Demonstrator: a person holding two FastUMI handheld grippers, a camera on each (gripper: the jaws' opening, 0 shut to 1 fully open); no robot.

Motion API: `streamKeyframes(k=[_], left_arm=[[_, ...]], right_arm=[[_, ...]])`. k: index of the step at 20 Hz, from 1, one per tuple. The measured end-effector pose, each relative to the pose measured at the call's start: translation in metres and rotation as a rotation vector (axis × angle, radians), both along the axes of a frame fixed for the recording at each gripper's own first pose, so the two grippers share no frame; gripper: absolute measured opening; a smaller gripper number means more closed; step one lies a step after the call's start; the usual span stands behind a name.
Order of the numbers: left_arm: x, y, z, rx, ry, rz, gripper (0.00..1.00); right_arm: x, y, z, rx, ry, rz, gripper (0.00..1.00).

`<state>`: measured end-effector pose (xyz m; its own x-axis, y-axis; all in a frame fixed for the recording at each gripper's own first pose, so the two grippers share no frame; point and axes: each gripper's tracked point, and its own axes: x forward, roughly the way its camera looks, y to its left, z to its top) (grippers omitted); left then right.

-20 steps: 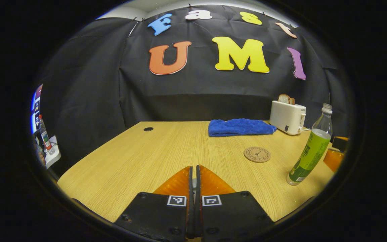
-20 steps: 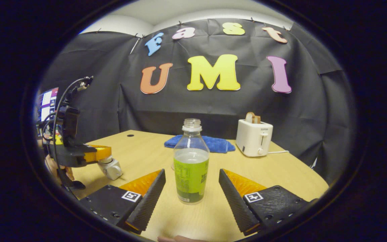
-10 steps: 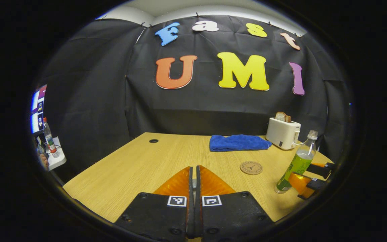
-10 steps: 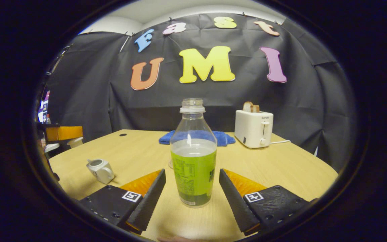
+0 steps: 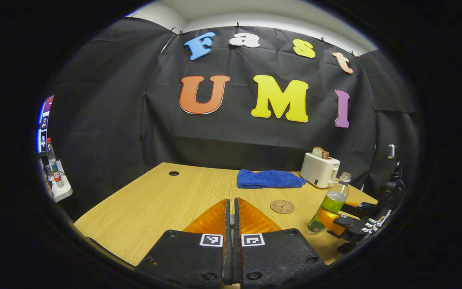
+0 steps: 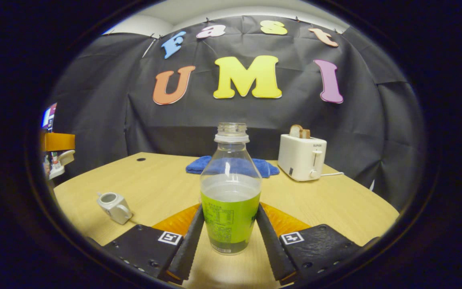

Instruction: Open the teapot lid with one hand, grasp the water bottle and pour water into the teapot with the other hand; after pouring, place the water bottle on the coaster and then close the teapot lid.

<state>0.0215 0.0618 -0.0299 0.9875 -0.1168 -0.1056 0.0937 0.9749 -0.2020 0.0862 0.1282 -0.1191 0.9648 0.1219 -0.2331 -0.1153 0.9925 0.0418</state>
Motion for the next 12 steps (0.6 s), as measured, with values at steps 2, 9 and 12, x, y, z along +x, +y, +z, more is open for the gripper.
streamKeyframes(k=[2, 9, 12], left_arm=[[-0.004, 0.005, 0.001, -0.003, 0.008, -0.004, 0.02], [-0.014, 0.035, 0.01, 0.054, -0.016, 0.019, 0.03], [-0.017, 0.044, 0.011, 0.045, -0.018, 0.016, 0.02]], right_arm=[[-0.002, 0.004, 0.008, -0.034, 0.003, 0.009, 0.73], [-0.002, 0.034, 0.024, -0.392, 0.004, 0.049, 0.73], [0.003, 0.049, 0.019, -0.606, 0.006, 0.076, 0.73]])
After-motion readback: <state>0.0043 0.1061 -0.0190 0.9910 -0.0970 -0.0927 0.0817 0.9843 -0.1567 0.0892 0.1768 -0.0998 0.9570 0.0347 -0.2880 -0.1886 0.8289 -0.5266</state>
